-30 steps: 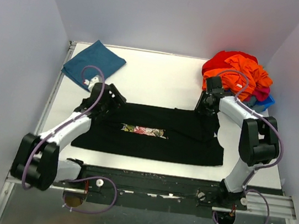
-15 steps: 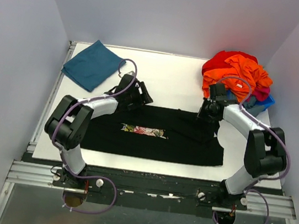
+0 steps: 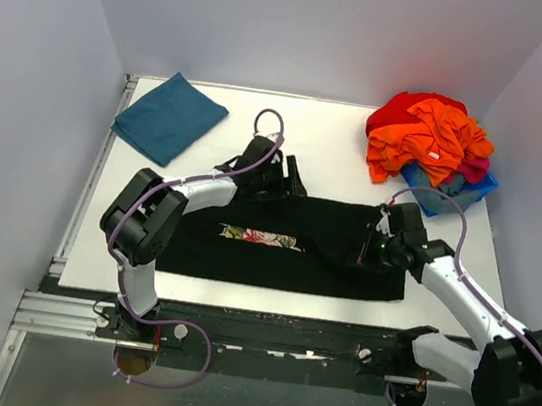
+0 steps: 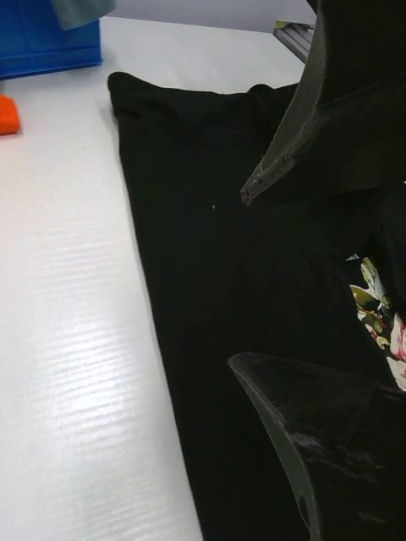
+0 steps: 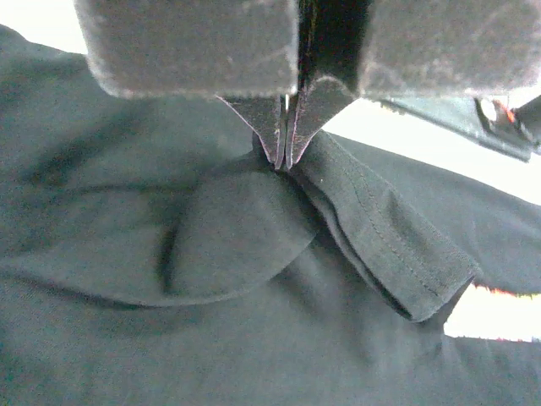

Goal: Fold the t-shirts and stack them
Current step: Fold the other side of the tshirt into a rectangle

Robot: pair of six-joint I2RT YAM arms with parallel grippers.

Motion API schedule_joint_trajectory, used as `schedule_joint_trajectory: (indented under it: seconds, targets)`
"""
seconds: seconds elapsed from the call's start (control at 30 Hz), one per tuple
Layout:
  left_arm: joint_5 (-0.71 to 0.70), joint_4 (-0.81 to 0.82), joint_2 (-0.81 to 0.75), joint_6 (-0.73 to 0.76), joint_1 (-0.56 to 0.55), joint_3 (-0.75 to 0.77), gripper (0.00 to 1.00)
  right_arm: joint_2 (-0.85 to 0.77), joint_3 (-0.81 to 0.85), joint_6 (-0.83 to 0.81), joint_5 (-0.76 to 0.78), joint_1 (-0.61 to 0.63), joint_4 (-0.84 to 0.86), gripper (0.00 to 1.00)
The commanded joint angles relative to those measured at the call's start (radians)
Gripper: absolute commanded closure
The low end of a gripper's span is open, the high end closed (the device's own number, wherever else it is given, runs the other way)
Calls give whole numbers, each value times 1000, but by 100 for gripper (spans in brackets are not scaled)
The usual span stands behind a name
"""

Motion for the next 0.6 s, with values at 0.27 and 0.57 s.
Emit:
schedule_joint_trajectory:
  seconds: [0.27,0.57]
  targets:
    - [77,-14,-10,104,-67,5,18,-207,-162,159,-175,88,-75,40]
    - [97,-60,-97,170,-130,-23,18,-235,7,146,198,87,-149,50]
